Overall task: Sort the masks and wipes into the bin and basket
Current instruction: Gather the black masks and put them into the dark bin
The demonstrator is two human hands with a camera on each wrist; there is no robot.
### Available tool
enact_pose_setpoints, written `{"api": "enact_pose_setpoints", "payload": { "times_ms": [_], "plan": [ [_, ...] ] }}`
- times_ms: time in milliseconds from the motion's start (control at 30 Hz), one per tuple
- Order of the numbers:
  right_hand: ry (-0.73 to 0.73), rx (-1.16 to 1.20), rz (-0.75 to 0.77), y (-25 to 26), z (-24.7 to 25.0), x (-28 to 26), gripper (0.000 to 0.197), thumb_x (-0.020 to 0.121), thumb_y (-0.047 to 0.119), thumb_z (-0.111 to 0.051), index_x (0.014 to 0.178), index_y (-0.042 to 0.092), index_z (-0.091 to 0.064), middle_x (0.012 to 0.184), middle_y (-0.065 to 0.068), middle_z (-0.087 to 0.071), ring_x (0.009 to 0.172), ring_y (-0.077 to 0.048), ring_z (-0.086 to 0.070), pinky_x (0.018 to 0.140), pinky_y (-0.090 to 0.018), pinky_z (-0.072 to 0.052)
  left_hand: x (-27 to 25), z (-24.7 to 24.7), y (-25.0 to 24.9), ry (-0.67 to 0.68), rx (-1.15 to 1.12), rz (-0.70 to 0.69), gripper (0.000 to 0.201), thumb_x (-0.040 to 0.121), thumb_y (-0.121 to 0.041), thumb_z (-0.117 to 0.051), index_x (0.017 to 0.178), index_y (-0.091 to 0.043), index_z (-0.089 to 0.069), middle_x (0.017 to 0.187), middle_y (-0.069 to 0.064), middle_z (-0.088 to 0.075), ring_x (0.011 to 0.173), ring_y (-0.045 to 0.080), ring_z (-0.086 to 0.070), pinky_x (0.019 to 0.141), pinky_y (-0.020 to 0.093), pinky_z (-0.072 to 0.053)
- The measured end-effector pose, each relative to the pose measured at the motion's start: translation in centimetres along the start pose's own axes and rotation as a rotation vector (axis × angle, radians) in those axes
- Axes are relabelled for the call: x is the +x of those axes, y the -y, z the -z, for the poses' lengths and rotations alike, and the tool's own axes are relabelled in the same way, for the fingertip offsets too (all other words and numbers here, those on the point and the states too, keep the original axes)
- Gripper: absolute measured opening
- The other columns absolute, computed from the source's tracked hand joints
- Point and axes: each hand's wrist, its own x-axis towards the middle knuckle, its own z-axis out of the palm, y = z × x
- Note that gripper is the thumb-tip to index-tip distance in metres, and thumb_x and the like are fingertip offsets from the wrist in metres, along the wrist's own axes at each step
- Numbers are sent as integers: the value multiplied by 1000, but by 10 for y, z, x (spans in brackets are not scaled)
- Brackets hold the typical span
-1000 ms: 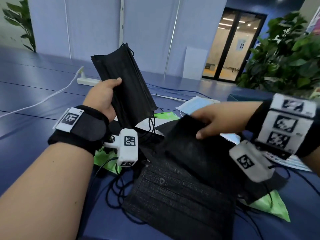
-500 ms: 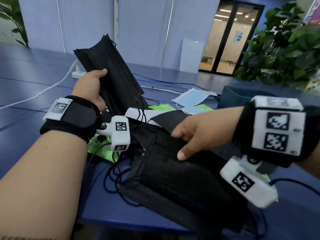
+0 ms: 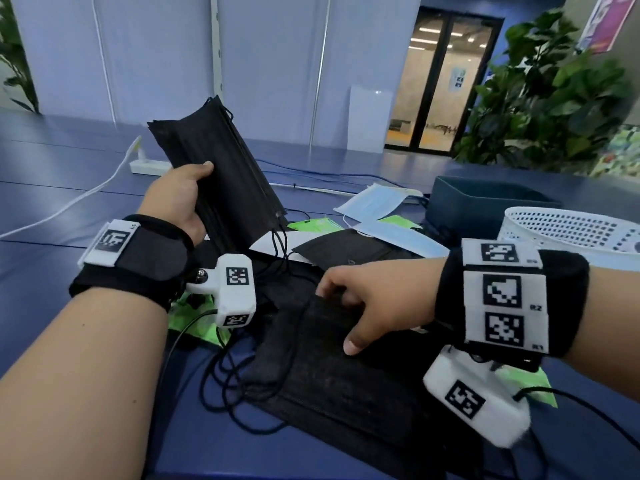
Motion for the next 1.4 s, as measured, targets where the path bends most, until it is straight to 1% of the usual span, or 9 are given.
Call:
{"api": "enact_pose_setpoints", "payload": {
  "times_ms": [67, 167, 333, 533, 667, 867, 1000, 1233, 1400],
  "plan": [
    [-40, 169, 29, -4, 22, -10, 45, 80, 14, -72, 119, 23, -54, 107, 2, -70, 95, -18, -68, 88, -29, -52, 1, -1, 2, 15, 21, 9, 32, 94, -18, -52, 124, -11, -59, 104, 5, -71, 84, 18, -72, 57, 32, -57],
    [-210, 195, 39, -8, 62, -34, 19, 79, 23, -70, 97, 18, -69, 98, -4, -74, 93, -23, -70, 95, -41, -50, 3, -1, 5, 37, 39, 12, 34, 94, -18, -52, 126, -10, -58, 112, 8, -69, 92, 20, -71, 58, 33, -58],
    [-404, 451, 16, -23, 99, -58, 52, 60, 31, -69, 102, 0, -67, 108, -22, -68, 90, -31, -63, 93, -54, -46, 7, 0, 7, 53, 56, 16, 35, 93, -19, -52, 127, -11, -58, 115, 8, -69, 98, 22, -69, 63, 35, -58],
    [-466, 372, -169, -54, 94, -45, 22, 93, 13, -55, 108, 0, -62, 110, -27, -66, 99, -43, -64, 93, -58, -47, 3, -3, 11, 65, 61, 62, 37, 94, -19, -52, 129, -10, -57, 114, 8, -69, 94, 20, -70, 62, 33, -57],
    [-594, 489, -146, -64, 104, -41, 23, 94, 12, -51, 111, -2, -59, 111, -26, -64, 88, -32, -62, 77, -38, -51, -15, -16, 2, 198, 16, 48, 28, 96, -20, -48, 118, -9, -62, 98, 4, -73, 86, 17, -72, 64, 31, -57],
    [-674, 910, 66, -41, 117, -22, 29, 99, 5, -38, 122, 4, -54, 119, -14, -64, 110, -27, -61, 96, -44, -47, -50, -43, -3, 436, -47, 56, 22, 86, -20, -53, 101, -7, -65, 86, 7, -75, 76, 18, -72, 64, 34, -60],
    [-616, 945, 137, -19, 99, 8, 31, 101, 14, -37, 127, 9, -52, 125, -13, -62, 117, -27, -59, 97, -47, -48, -57, -51, 9, 505, 29, 62, 33, 75, -20, -57, 104, -5, -63, 86, 10, -73, 73, 19, -72, 64, 33, -60],
    [-585, 966, 254, -7, 78, 39, 35, 98, 32, -40, 125, 11, -49, 127, -14, -58, 112, -30, -61, 92, -49, -52, -49, -51, 18, 456, 123, -47, 40, 84, -12, -57, 124, -4, -57, 120, 11, -66, 112, 23, -63, 97, 36, -49],
    [-430, 956, 206, -9, 69, 38, 81, 74, 82, -31, 128, 26, -56, 124, 2, -65, 115, -17, -61, 101, -40, -45, -48, -50, 25, 464, 197, -100, 47, 71, -15, -66, 118, -9, -61, 113, 6, -70, 104, 18, -66, 87, 28, -54]
  ]
}}
